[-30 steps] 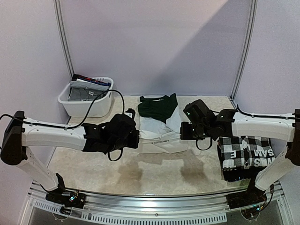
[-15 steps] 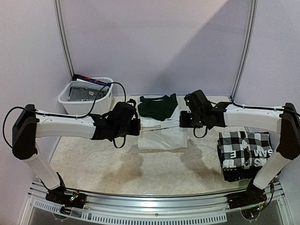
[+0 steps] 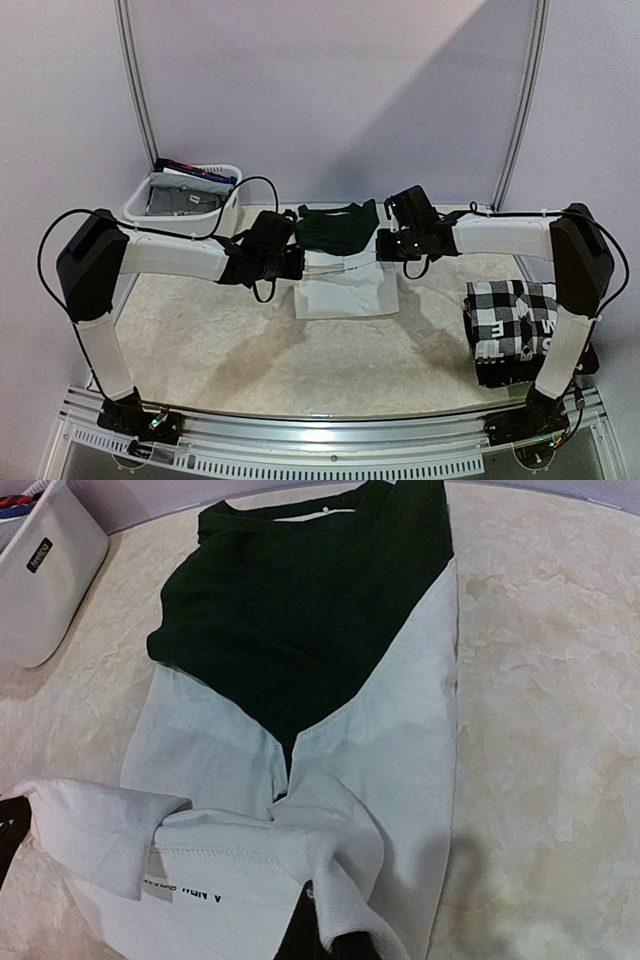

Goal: Fold and stack the mixed laundry pile
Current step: Fold the rectangle-folded T-shirt at the center of the board.

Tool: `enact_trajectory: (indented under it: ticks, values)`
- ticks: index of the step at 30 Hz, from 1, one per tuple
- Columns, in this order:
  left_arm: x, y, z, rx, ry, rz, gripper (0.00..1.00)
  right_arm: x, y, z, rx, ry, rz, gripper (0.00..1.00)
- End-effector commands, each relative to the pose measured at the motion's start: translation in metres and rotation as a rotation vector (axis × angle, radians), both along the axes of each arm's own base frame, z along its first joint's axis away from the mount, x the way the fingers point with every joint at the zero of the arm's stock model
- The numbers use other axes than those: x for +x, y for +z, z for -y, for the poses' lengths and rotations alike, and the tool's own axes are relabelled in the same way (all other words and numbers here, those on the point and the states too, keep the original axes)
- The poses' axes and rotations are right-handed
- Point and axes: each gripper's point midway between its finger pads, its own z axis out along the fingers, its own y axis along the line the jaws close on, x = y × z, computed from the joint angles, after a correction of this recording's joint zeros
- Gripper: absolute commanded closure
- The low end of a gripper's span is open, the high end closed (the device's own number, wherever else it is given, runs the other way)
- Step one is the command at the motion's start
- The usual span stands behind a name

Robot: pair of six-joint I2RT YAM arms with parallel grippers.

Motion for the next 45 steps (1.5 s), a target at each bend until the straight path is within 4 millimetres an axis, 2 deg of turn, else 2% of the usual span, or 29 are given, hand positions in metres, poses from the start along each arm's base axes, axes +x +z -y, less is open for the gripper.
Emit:
enact_trajectory:
  ticks: [1, 13, 17, 20, 22, 24, 25, 26, 28, 31, 33, 35, 38, 42, 45]
  values:
    - [0.02, 0.005, 0.001, -0.039, 0.0, 0.023, 1.0, 0.018, -0.003, -0.01, 0.014, 0.044, 0.024, 1.0]
    - [0.04, -0.027, 0.001, -0.055, 0.014, -0.038, 1.0, 0.041, -0.035, -0.006, 0.013, 0.003, -0.036, 1.0]
    - [0.046, -0.037, -0.001, -0.06, 0.027, -0.051, 0.93, 0.047, -0.047, -0.006, 0.027, -0.005, -0.065, 0.98]
    - [0.054, -0.04, 0.0, -0.066, 0.029, -0.053, 0.87, 0.056, -0.051, 0.002, 0.033, -0.05, -0.088, 0.94]
    - [0.062, -0.042, -0.002, -0.069, 0.04, -0.058, 0.83, 0.064, -0.052, 0.005, 0.06, -0.077, -0.1, 0.89]
    - [0.069, -0.038, -0.004, -0.085, 0.048, -0.056, 0.76, 0.072, -0.044, 0.005, 0.081, -0.089, -0.087, 0.68]
    - [0.072, -0.035, -0.005, -0.091, 0.053, -0.05, 0.68, 0.074, -0.041, 0.005, 0.082, -0.092, -0.082, 0.57]
    - [0.075, -0.03, -0.007, -0.095, 0.058, -0.042, 0.58, 0.079, -0.033, 0.004, 0.086, -0.092, -0.071, 0.52]
    - [0.077, -0.016, -0.012, -0.093, 0.073, -0.023, 0.46, 0.085, -0.021, 0.004, 0.087, -0.087, -0.06, 0.46]
    - [0.073, 0.009, -0.02, -0.075, 0.087, 0.018, 0.37, 0.088, 0.003, 0.006, 0.083, -0.08, -0.027, 0.43]
    - [0.062, 0.021, -0.026, -0.057, 0.089, 0.038, 0.36, 0.082, 0.021, 0.005, 0.094, -0.051, -0.004, 0.42]
    - [0.049, 0.031, -0.027, -0.051, 0.073, 0.051, 0.37, 0.069, 0.037, -0.004, 0.145, 0.031, 0.01, 0.43]
    - [0.026, 0.039, -0.017, -0.064, 0.009, 0.049, 0.45, 0.042, 0.044, -0.019, 0.195, 0.149, -0.01, 0.46]
    - [0.001, 0.031, 0.0, -0.108, -0.068, 0.012, 0.56, 0.003, 0.027, -0.046, 0.215, 0.291, -0.072, 0.52]
    - [-0.013, 0.022, 0.018, -0.151, -0.125, -0.025, 0.65, -0.017, 0.007, -0.06, 0.184, 0.346, -0.113, 0.56]
